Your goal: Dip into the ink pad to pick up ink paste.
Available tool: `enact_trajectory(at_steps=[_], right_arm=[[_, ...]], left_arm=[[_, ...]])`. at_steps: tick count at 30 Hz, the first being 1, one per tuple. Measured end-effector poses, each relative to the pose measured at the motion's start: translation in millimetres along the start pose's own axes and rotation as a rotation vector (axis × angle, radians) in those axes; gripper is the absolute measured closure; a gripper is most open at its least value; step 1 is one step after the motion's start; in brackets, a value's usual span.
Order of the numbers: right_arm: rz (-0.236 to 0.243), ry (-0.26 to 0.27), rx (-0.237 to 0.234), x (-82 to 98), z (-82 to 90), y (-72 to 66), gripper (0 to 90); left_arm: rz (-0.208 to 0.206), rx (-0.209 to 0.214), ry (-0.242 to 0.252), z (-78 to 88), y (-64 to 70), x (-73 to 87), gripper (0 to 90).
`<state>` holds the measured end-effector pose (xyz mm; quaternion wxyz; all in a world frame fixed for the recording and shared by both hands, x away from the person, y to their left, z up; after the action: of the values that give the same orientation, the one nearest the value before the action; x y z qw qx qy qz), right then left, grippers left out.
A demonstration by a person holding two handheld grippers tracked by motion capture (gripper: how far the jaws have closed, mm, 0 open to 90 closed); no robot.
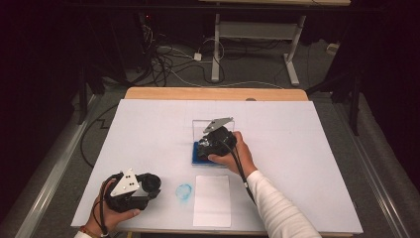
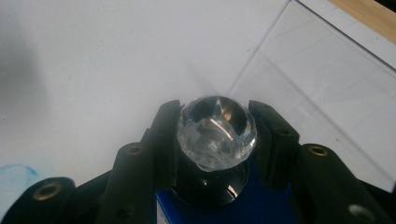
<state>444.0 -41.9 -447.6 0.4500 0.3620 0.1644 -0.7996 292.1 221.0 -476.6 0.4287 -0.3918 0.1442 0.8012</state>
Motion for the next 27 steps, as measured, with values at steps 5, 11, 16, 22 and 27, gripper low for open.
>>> enact_trajectory(at_steps=[5,11,16,22,27], right_arm=[[-0.007,0.012,-0.012,5.6,2.7,1.4,57.0],[0.004,0.002,-0.01,5.7,3.3,0.5,57.0],[-0.001,0.0,-0.012,5.3,2.5,0.5,57.0],[-0.016,-0.007,-0.015,5.7,3.2,0.5,57.0],[-0.02,-0.007,-0.016,4.6,1.7,1.1,57.0]], left_arm=[[-0.002,0.004,-0.007,-1.1,1.0,0.0,36.6],[-0.002,0.005,-0.007,-1.1,1.4,-0.5,36.6],[-0.002,0.007,-0.012,-1.9,1.5,-0.1,36.6],[0.001,0.007,-0.01,-2.0,1.5,-0.3,36.6],[0.0,0.008,-0.01,-2.4,2.0,-0.5,36.6]])
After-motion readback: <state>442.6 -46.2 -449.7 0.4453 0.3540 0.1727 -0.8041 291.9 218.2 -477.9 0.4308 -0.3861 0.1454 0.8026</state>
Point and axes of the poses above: each handheld gripper's, and its own axes: z roughly backward along the jaws, x roughly out of its underside, y roughly to its right, the point moved 3 cm from there along -z, roughly forward along the jaws
